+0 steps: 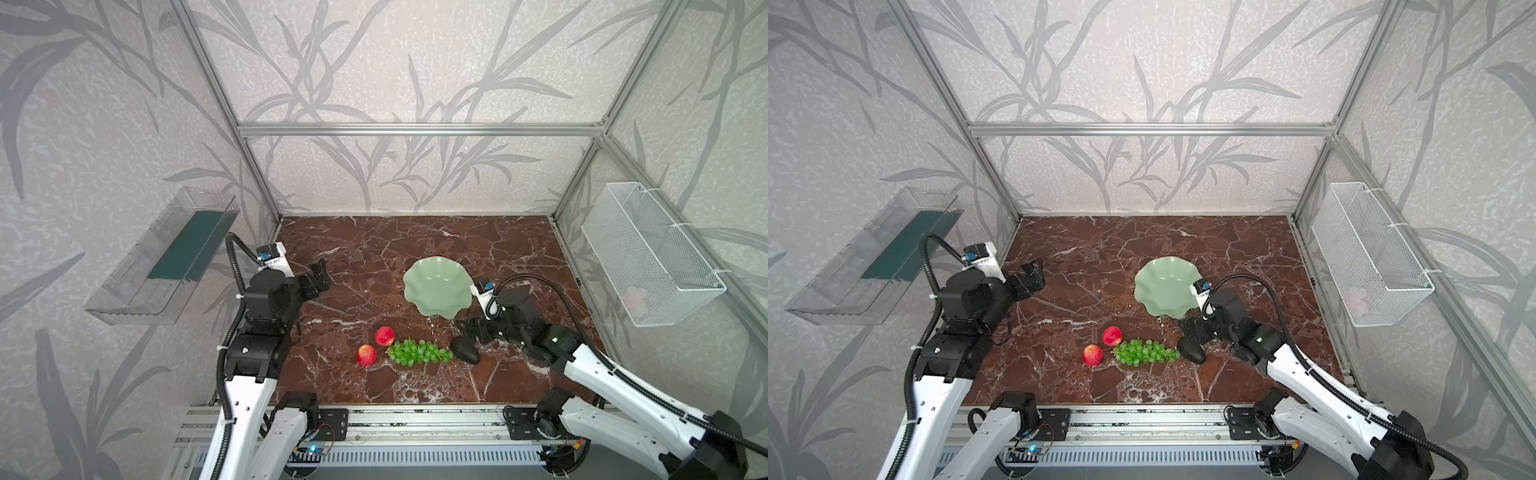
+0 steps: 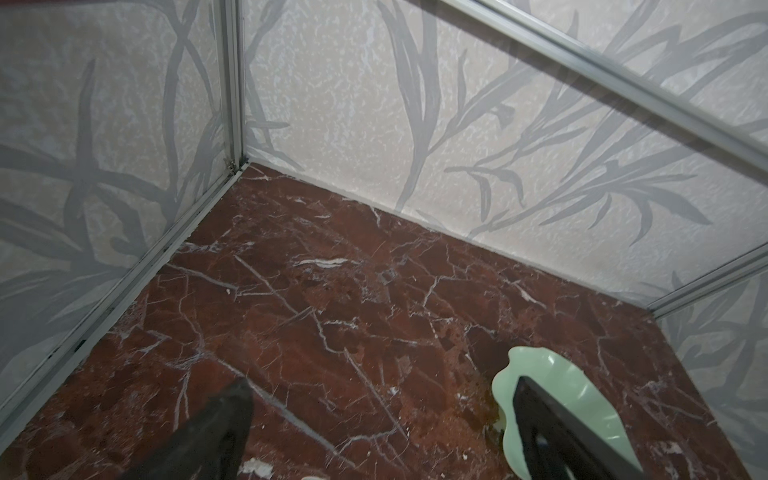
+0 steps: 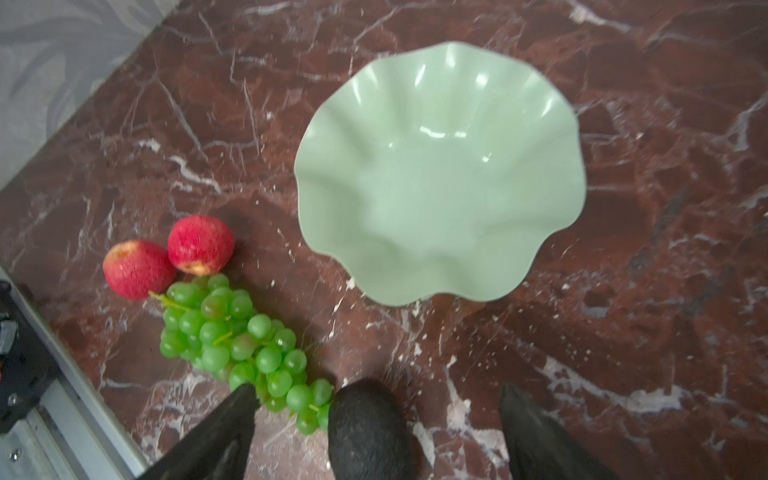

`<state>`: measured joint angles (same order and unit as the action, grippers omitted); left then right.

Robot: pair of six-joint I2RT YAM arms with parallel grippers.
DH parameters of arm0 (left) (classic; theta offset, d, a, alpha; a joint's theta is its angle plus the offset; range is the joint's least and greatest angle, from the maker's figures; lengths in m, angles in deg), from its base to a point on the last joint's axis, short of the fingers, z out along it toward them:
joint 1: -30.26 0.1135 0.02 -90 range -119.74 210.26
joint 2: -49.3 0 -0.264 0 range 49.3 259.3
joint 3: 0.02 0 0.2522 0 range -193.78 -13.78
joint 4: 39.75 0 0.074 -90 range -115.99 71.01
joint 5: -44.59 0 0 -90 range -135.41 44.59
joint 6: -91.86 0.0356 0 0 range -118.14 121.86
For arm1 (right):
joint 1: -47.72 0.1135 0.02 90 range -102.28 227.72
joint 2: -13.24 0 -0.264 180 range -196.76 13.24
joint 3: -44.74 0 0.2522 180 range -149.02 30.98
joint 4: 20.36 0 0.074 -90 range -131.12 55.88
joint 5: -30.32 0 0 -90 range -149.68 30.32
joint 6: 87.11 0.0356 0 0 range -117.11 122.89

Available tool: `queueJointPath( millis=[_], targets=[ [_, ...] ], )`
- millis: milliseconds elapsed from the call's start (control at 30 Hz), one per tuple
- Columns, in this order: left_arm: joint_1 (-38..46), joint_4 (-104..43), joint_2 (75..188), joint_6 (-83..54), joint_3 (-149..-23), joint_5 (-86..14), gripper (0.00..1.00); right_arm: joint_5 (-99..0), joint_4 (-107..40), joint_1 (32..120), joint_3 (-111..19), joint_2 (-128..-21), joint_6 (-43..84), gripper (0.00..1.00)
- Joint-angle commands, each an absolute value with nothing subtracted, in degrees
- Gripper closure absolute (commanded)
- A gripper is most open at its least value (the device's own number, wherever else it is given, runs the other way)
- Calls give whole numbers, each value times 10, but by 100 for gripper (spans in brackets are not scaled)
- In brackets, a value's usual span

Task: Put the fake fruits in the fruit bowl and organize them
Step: 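Lower the right gripper onto the dark avocado while raising the left arm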

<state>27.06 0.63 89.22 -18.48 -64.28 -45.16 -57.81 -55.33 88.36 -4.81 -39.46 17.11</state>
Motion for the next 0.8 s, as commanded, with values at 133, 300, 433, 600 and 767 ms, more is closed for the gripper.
queueJointPath(
  millis=[133,300,433,600,767],
  targets=[
    [275,55,873,-130,-623,-435,2,-645,-620,944,-41,-455,234,13],
    [274,59,864,-131,-619,-440,2,-645,-605,972,-32,-493,255,16],
    [275,60,863,-131,-618,-442,2,-669,-584,984,-24,-517,267,18],
    [275,60,862,-131,-617,-437,2,-661,-552,986,-18,-552,278,26],
    [275,60,859,-132,-615,-440,2,-651,-556,990,-27,-586,279,36]
  ],
)
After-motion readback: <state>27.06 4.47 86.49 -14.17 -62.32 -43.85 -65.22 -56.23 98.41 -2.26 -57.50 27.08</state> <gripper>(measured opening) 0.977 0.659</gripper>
